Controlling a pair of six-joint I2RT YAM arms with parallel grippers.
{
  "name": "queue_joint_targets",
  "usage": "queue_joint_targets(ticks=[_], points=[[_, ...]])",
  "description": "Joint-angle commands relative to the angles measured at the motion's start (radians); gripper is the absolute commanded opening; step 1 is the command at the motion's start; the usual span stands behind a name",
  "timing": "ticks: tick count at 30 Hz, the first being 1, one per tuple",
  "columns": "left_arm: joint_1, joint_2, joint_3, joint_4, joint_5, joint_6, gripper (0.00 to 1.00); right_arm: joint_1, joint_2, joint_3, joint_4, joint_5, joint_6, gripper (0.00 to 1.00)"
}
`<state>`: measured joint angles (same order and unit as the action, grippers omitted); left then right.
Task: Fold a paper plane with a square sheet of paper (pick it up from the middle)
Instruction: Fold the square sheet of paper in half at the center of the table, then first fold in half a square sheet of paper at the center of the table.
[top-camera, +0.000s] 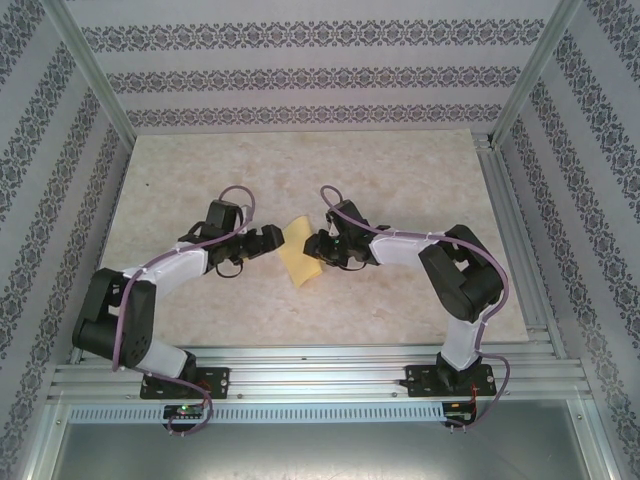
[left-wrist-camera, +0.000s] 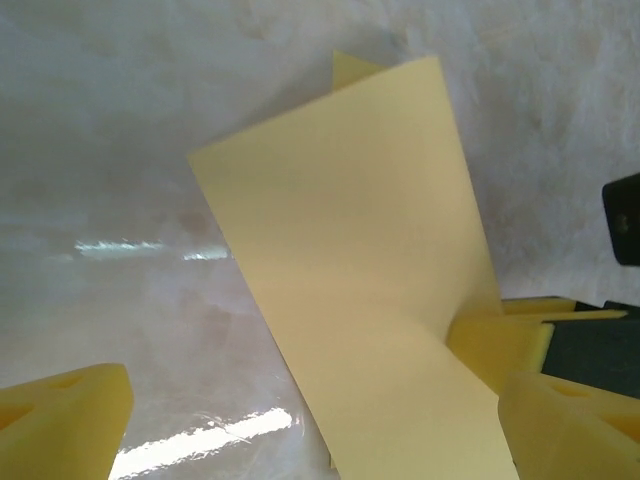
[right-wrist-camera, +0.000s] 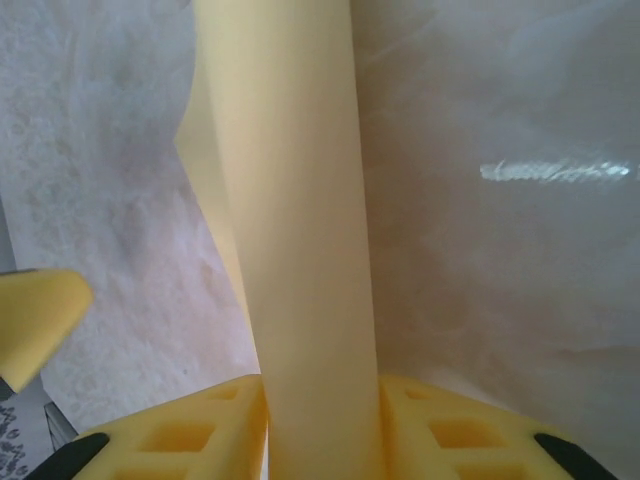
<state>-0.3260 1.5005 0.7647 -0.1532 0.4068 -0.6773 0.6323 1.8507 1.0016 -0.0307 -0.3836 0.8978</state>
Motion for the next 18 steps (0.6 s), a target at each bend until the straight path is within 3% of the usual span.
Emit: queue_joint_targets(ticks=[1, 4, 9, 18], points=[[-0.040, 0.043, 0.015, 0.071, 0.009, -0.055, 0.93, -0.011, 0.006, -0.014, -0.009, 0.053, 0.001, 0.40], [-0.064, 0.078, 0.025, 0.079, 0.000, -0.064, 0.87, -0.012, -0.004, -0.018, -0.029, 0.064, -0.011, 0.43], [-0.098, 0.135, 0.053, 0.089, -0.009, -0.064, 0.68, -0.010, -0.020, -0.015, -0.070, 0.087, -0.035, 0.43], [-0.135, 0.232, 0.153, 0.031, -0.032, -0.013, 0.48, -0.011, -0.068, -0.002, -0.113, 0.101, -0.066, 0.51]])
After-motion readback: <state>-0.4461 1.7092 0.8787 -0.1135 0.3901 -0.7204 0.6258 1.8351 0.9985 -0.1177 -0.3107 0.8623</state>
